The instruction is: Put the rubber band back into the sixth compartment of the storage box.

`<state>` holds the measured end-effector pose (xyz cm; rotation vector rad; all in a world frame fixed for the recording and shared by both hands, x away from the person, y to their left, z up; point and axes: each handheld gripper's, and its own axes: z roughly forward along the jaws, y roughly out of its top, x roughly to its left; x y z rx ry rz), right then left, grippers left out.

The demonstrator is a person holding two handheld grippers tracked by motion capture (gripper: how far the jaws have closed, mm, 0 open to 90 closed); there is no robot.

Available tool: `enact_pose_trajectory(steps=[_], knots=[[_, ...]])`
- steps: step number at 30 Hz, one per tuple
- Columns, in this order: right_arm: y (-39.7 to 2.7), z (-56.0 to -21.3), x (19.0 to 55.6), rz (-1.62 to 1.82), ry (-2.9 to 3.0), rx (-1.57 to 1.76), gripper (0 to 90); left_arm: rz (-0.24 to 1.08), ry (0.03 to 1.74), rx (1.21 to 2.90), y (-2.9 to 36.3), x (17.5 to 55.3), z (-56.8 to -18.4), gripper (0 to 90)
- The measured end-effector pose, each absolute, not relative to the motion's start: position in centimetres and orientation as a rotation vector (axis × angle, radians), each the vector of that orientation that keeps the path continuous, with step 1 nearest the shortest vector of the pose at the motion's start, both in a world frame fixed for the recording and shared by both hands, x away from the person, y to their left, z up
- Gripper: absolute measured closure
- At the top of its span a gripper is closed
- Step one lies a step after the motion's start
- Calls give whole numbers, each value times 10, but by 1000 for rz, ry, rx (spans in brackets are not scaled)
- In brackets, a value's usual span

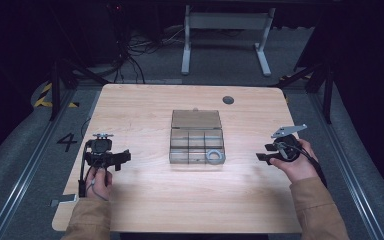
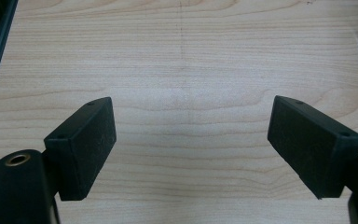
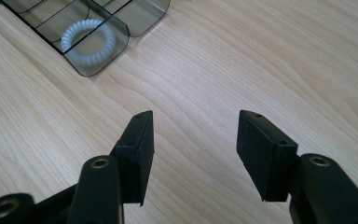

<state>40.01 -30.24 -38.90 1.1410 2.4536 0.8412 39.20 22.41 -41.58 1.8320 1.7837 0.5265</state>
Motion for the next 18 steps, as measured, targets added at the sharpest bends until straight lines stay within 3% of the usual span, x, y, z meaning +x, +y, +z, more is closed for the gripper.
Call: enact_pose_trajectory(steps=[18], knots=[[-327, -425, 394, 853, 2413, 1257, 478, 536, 1792, 1840, 223, 393, -417, 159]])
